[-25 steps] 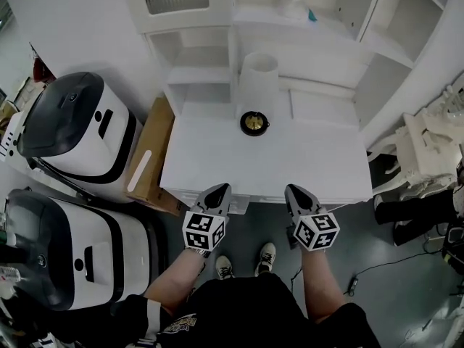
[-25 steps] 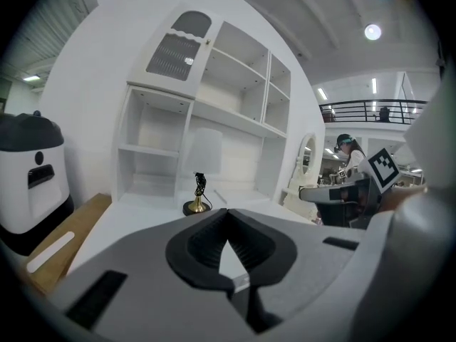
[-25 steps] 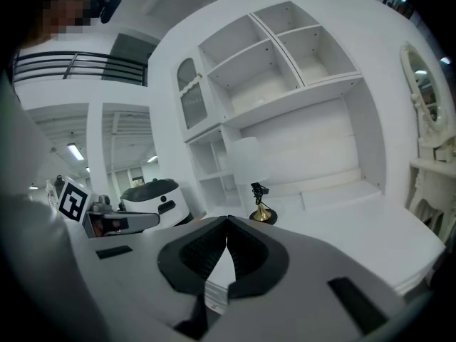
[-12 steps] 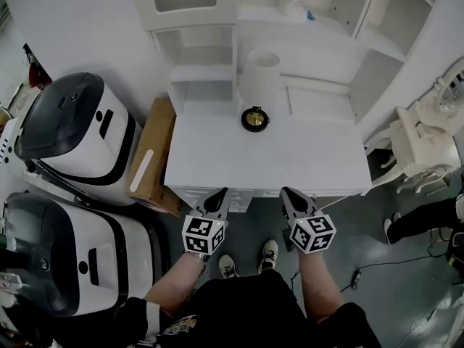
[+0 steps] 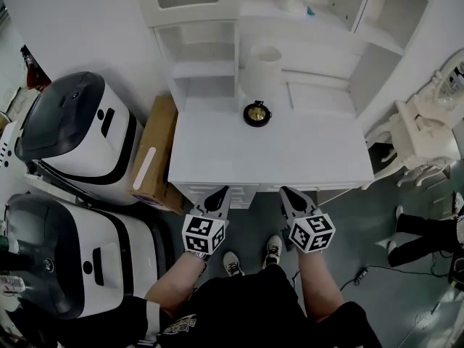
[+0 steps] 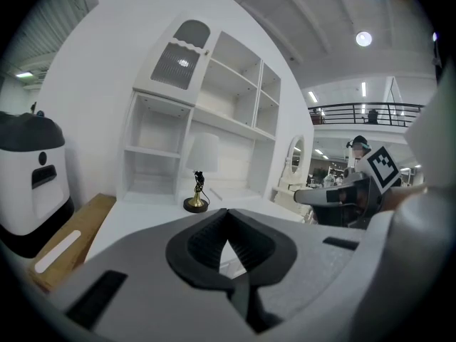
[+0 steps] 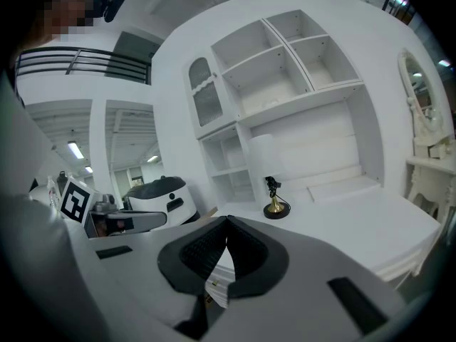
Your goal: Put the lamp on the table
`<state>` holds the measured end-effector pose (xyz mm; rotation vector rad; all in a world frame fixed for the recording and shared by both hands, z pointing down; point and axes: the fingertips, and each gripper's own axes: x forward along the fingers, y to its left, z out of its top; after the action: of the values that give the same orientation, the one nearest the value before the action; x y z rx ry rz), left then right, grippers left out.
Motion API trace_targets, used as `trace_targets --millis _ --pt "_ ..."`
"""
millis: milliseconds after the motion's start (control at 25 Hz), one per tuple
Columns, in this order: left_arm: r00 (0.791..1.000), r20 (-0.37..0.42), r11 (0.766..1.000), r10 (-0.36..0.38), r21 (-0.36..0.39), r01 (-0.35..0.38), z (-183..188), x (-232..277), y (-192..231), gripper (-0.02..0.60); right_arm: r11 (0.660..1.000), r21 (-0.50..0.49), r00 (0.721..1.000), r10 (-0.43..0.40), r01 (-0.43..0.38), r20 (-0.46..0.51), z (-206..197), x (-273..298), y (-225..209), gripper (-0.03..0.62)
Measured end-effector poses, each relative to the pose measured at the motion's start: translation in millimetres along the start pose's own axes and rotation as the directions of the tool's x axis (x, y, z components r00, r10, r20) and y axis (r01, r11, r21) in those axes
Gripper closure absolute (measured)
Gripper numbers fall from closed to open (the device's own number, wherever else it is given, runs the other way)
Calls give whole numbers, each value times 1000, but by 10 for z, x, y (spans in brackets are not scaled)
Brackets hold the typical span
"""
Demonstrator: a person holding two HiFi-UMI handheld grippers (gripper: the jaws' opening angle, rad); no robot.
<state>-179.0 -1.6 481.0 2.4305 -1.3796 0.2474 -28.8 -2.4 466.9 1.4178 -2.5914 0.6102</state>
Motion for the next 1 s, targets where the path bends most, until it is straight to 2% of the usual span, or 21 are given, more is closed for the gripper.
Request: trace_targets --millis 1000 --pt "1000 -1 1000 -24 17 24 -15 -169 -48 575 1000 1 1000 -6 6 -3 -97 -101 160 569"
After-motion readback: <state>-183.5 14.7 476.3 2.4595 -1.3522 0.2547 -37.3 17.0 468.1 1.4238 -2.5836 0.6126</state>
